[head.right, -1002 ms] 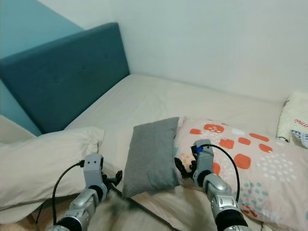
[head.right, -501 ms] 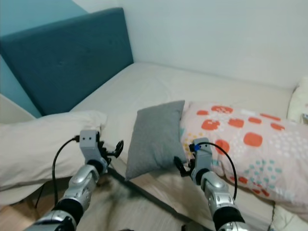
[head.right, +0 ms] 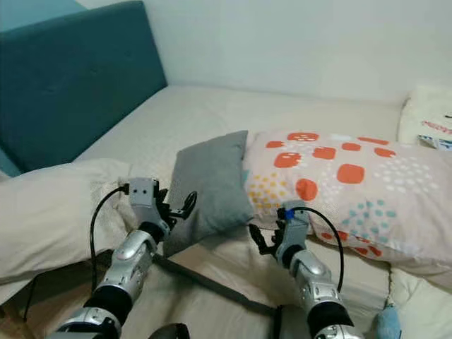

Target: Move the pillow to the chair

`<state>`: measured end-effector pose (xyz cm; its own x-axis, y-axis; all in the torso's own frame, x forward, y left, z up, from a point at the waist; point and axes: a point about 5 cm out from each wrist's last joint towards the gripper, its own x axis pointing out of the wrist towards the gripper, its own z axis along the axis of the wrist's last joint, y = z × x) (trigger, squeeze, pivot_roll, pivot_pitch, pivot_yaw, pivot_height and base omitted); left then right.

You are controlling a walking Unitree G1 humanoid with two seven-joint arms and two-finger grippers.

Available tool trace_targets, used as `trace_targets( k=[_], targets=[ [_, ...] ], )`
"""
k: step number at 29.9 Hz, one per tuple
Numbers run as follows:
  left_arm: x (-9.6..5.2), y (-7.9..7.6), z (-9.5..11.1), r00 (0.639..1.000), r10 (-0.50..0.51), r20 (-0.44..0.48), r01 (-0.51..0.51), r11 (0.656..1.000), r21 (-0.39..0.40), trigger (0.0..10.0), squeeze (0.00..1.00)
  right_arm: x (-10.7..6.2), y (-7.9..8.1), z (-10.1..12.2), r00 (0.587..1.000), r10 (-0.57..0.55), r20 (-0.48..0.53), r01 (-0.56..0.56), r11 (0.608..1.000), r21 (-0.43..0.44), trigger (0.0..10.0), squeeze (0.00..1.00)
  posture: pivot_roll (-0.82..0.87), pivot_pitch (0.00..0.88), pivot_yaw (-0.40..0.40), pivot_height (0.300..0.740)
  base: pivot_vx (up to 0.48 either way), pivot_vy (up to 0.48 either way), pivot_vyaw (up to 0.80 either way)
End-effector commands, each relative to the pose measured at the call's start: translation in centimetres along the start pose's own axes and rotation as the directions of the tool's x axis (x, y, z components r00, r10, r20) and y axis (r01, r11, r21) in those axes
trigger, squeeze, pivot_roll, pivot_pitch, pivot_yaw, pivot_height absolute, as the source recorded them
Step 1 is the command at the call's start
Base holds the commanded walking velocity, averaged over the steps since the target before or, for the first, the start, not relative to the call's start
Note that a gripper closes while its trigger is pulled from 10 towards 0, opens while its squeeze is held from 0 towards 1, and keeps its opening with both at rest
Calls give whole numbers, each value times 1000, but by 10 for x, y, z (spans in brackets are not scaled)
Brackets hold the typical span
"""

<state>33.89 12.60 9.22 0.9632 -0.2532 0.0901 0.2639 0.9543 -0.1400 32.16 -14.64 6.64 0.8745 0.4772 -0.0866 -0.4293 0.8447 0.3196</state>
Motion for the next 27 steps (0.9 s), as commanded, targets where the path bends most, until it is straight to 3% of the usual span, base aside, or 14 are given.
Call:
trace_targets(
  k=[1,10,17,22,23,27],
  targets=[
    [-3,-1,-3,1000,-6,-11,6,1000,6,10000,0,8,16,14,989,111,94,-117,991,59,10000,0,-25,0,89,576,0,0,0],
    [-5,-5,-3,1000,-12,-7,12,1000,5,10000,0,17,22,23,984,124,130,-140,982,126,10000,0,-17,9,85,576,0,0,0],
    [-12,-1,9,999,15,42,-15,1000,4,10000,0,35,30,11,999,52,0,-52,992,115,10000,0,31,65,77,576,0,0,0],
    [-18,1,16,998,23,66,-24,1000,11,10000,0,43,39,9,996,74,-52,-66,987,144,10000,0,57,93,74,576,0,0,0],
    [-20,1,20,997,25,73,-26,1000,16,10000,0,46,42,5,991,80,-105,-67,990,124,10000,0,70,109,72,576,0,0,0],
    [-21,2,23,996,27,82,-28,999,19,10000,0,47,45,3,988,102,-119,-84,986,146,10000,0,73,111,69,576,0,0,0]
  ],
)
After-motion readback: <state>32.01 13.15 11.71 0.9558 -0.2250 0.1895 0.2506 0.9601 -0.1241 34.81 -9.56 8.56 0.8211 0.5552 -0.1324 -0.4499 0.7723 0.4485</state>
